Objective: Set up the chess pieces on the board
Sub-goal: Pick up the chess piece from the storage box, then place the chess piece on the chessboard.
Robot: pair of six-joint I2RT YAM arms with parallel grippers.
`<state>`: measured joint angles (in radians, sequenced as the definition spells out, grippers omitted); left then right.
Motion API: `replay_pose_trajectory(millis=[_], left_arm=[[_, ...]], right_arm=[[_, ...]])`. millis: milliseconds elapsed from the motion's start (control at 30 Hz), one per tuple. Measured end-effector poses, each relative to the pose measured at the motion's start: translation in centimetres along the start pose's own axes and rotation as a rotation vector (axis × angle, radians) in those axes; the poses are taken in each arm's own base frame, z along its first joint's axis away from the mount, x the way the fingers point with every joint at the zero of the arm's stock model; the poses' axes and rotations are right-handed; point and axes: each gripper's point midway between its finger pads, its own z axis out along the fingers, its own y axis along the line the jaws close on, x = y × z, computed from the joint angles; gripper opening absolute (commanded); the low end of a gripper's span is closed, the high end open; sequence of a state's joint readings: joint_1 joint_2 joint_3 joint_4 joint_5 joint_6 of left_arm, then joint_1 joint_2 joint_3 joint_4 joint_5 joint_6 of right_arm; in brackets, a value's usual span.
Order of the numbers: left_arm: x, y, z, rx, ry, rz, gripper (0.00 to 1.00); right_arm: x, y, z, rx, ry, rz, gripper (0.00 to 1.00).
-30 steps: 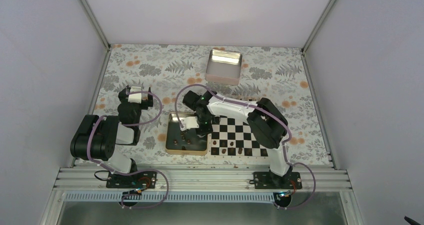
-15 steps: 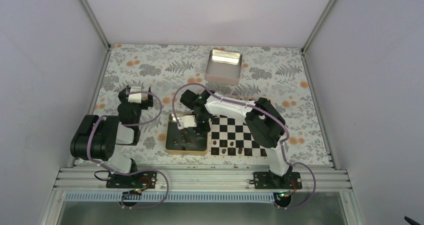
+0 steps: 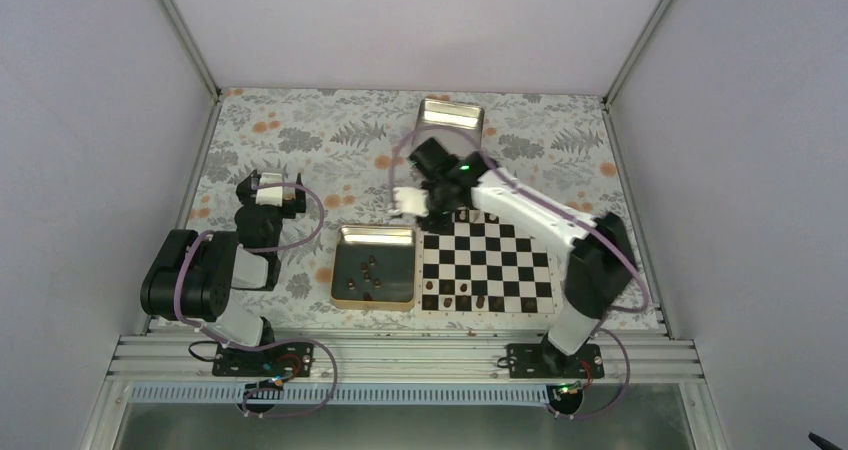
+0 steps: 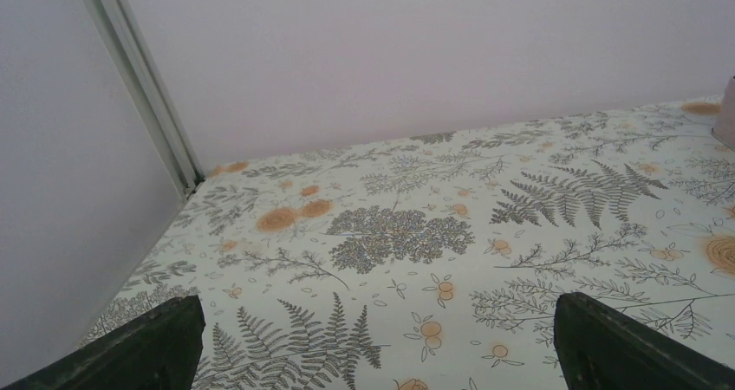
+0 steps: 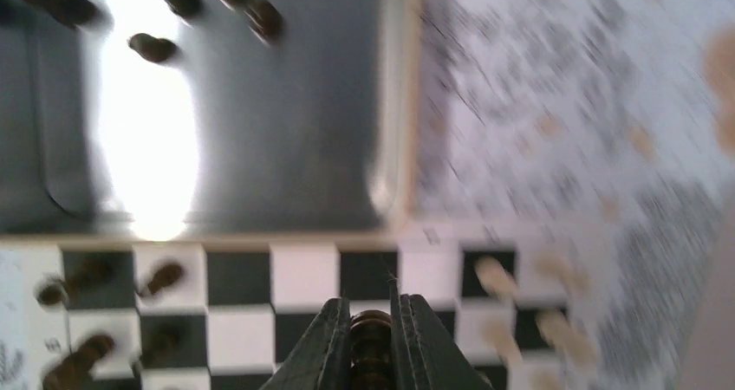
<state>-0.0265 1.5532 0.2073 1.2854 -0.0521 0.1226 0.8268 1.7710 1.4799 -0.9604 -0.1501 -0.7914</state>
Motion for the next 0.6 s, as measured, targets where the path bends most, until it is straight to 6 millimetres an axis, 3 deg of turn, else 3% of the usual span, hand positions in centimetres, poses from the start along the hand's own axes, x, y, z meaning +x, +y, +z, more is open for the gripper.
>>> replay_pose_trajectory(millis=[133,233,433,600], left_arm=[[0.0,0.0,0.0,0.000,0.000,0.000,1.00],[0.0,0.0,0.0,0.000,0.000,0.000,1.00],[0.0,0.0,0.0,0.000,0.000,0.000,1.00],[0.0,0.0,0.0,0.000,0.000,0.000,1.00]], right_arm=[[5.4,-1.8,-3.9,0.117,-0.019,0.123,0.05],[9.6,-0.5,-5.0,0.161,0.001,0.188,0.06],[14.0,4.3,-2.2,0.083,0.065,0.203,0.07],[15.8,7.0,0.1,0.007,0.094,0.199,0.07]])
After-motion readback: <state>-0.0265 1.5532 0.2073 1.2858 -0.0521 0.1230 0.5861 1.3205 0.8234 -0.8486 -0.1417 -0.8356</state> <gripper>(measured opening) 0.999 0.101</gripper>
